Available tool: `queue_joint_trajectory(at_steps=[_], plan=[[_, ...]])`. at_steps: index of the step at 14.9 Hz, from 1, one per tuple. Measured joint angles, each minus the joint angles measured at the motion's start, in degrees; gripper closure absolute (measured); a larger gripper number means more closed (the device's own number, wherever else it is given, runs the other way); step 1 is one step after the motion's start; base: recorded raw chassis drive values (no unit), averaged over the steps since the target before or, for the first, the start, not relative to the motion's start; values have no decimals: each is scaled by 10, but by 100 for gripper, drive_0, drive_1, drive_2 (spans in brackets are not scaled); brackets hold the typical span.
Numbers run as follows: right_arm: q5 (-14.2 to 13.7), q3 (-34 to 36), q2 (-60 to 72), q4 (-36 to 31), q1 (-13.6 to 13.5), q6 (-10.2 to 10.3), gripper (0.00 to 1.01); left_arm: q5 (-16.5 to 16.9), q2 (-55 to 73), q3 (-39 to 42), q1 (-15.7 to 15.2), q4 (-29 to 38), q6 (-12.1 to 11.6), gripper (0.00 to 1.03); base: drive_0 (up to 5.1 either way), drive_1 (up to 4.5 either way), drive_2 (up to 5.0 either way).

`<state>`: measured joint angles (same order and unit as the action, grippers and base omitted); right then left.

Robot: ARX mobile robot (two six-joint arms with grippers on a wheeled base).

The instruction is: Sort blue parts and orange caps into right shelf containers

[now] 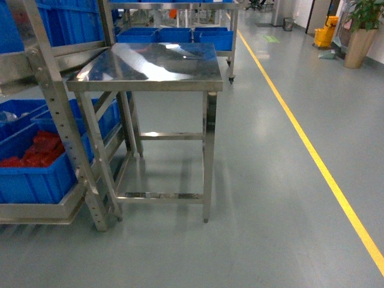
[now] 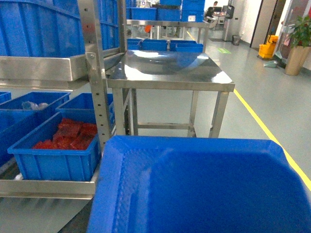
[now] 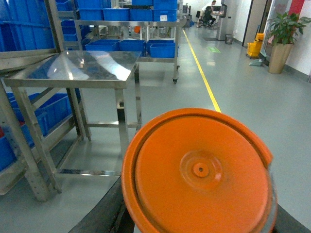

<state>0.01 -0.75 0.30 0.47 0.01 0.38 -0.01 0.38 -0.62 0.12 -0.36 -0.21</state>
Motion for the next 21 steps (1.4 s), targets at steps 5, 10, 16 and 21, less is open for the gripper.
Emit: queue_joint_trajectory(at_steps=[5,10,16,21], plan=[[0,0,0,-1,0,0,58,0,0,0,0,0,0,61,-8,420,-437],[0,0,0,0,0,0,58,0,0,0,0,-1,0,61,-8,420,-437],[0,0,0,-4,0,0,58,0,0,0,0,0,0,61,-8,420,-437],[-2,0,0,-4,0,0,58,0,0,0,0,-1,0,61,2,414,-410]])
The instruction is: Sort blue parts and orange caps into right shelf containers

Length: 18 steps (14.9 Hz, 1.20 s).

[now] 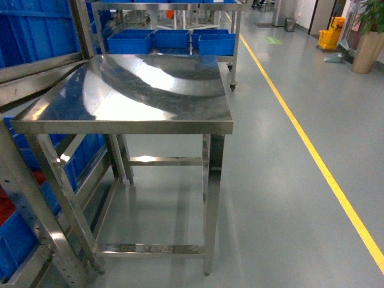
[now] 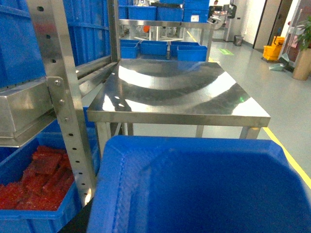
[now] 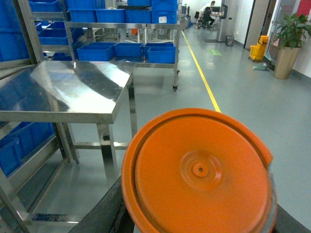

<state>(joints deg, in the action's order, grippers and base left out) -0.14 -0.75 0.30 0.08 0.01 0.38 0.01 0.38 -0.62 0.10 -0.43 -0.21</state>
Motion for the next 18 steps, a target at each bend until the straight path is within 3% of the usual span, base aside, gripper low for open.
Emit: queue_joint_trajectory(at_steps=[18], plan=[[1,0,0,3,0,0,58,0,0,0,0,1,0,61,4,412,-403]])
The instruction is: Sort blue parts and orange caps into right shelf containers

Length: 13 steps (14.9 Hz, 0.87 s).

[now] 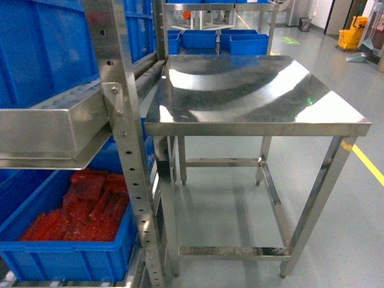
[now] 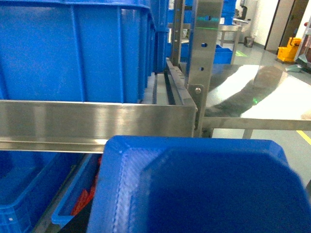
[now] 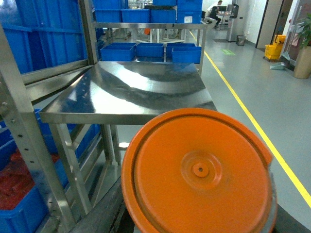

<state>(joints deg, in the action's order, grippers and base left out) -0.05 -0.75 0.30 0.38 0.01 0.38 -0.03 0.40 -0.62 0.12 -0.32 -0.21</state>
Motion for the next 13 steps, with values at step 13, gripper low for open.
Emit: queue_joint_trajectory(at_steps=[13], plan=[[0,0,0,1,0,0,58,0,0,0,0,0,0,61,-191,345,-157]])
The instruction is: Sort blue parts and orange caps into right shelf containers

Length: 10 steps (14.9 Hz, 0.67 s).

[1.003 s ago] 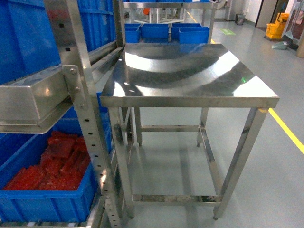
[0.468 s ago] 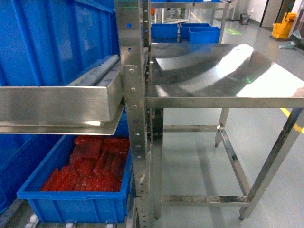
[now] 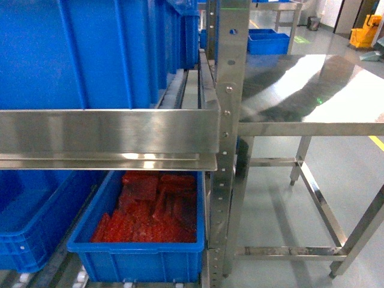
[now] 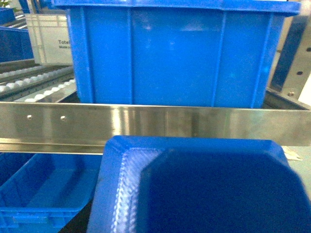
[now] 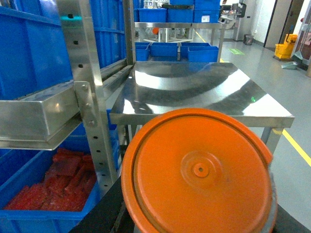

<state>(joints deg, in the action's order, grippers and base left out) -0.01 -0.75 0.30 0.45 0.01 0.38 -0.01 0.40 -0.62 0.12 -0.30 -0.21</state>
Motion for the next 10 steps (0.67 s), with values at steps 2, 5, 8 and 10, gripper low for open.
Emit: queue_joint_trajectory(at_steps=[2,5,8,10], plan=[[0,0,0,-1,0,0,58,0,0,0,0,1,0,61,-494,247,247],[0,0,0,-1,0,0,58,0,0,0,0,-1,0,61,-494,247,247],[0,0,0,-1,0,0,58,-1,0,0,0,-1,0,61,-499,242,242],[0,0,0,1,0,0,58,2,0,0,0,-1,0,61,-502,241,241]])
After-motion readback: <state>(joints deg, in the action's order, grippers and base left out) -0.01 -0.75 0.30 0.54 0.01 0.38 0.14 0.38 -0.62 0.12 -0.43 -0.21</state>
